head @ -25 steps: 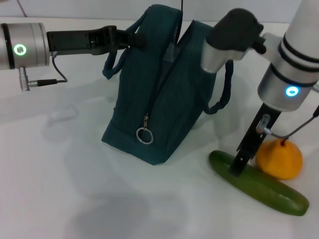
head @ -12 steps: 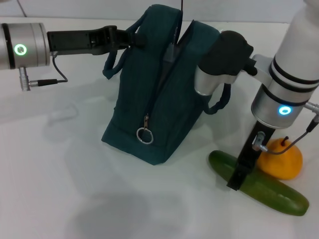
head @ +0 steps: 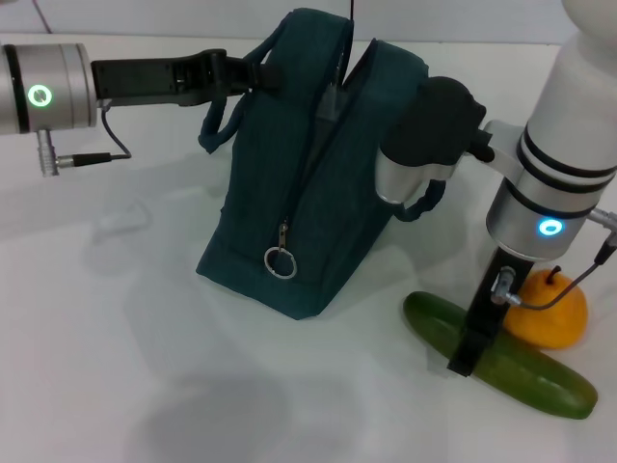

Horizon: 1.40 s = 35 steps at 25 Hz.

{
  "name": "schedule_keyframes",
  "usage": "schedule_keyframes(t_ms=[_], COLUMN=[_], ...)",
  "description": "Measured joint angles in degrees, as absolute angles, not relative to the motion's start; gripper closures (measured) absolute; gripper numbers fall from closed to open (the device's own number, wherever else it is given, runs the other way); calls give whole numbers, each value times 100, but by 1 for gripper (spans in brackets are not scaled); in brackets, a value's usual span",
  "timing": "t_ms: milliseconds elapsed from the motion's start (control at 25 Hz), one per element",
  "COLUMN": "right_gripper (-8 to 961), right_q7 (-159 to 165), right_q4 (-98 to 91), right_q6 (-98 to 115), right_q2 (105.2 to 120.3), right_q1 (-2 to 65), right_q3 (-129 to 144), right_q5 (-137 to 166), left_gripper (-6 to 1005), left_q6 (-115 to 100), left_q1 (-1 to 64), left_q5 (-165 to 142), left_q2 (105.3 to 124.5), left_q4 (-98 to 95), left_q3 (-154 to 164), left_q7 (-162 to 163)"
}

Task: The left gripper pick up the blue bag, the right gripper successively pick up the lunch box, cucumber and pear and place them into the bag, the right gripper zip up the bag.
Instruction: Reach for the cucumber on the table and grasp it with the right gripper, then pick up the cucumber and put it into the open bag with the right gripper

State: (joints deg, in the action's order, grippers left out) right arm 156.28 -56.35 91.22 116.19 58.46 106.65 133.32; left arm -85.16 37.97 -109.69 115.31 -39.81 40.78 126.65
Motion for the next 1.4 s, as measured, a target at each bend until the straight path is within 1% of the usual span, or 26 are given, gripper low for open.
schedule_keyframes(t_ms=[240,440,840,1000,1160,1400], right_gripper=[159,329,329,329,330,330], right_q7=[15774,15803,15768,15583,14971,13477], right_q4=[-5636,-5639,-5708,-5817,-5907,-5929], right_q6=[9129,9140,9121,9144,9433,10576], right_q2=[11619,11619,11619,11612,11598,11549], right_q1=[5900,5892,5814,5627,5266,4469], right_q3=[10992,11048,10880,10475,9522,7559], right_q5=[13329,13354,13372,13341,12992,11542], left_gripper=[954,954,954,954,954,954], left_q6=[-8516,-8516,-8522,-8525,-8527,-8527], left_q1=[3795,3799,3779,3779,3775,3770], left_q5=[-10969,-10968,-10968,-10968,-10968,-10986], left_q2=[11524,11522,11522,11522,11523,11559], left_q4=[-3981,-3981,-3981,-3981,-3981,-3981], left_q3=[4078,4083,4078,4092,4087,4104], left_q7=[12665,12665,12665,12665,12664,12674])
